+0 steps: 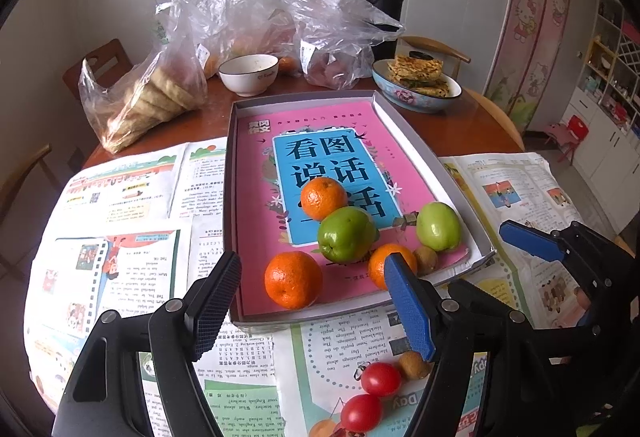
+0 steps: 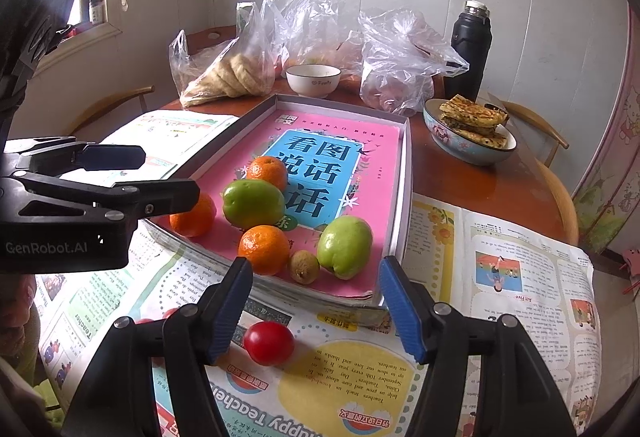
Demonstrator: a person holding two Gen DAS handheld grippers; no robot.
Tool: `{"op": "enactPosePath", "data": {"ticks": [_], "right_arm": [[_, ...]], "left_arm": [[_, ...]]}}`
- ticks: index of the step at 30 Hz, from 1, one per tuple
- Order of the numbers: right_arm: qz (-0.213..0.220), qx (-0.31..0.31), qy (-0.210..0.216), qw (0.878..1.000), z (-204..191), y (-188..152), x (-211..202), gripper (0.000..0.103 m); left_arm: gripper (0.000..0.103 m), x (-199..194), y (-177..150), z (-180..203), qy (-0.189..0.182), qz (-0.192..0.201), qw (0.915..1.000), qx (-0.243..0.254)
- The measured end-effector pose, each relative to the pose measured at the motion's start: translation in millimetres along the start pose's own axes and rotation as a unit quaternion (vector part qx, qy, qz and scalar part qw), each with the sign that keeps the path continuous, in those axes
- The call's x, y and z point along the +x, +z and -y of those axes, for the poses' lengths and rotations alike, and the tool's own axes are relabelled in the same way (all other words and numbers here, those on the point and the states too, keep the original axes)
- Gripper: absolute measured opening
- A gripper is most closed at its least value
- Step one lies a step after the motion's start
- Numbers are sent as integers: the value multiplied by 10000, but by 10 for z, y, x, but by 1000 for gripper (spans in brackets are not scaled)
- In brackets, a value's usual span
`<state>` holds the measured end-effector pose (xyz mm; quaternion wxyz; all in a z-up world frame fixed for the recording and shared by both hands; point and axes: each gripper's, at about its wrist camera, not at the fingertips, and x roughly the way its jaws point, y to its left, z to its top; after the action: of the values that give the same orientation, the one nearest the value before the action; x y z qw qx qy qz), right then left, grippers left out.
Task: Organize fruits
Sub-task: 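Withdraw both open tools from the box toward the red cherry tomatoes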
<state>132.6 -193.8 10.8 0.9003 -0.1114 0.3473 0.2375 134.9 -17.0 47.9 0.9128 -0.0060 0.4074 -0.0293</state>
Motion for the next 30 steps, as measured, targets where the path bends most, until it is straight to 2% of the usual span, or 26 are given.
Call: {"op": "enactPosePath", "data": {"ticks": [16,30], "right_arm": [[63,12,-34,10000,-44,-50,-132,69],[83,53,-62,9999,-83,-81,-220,77]], "left_arm": [[75,-135,-135,12,86,22,9999,49],[75,-235,-254,26,140,27,9999,92]]}}
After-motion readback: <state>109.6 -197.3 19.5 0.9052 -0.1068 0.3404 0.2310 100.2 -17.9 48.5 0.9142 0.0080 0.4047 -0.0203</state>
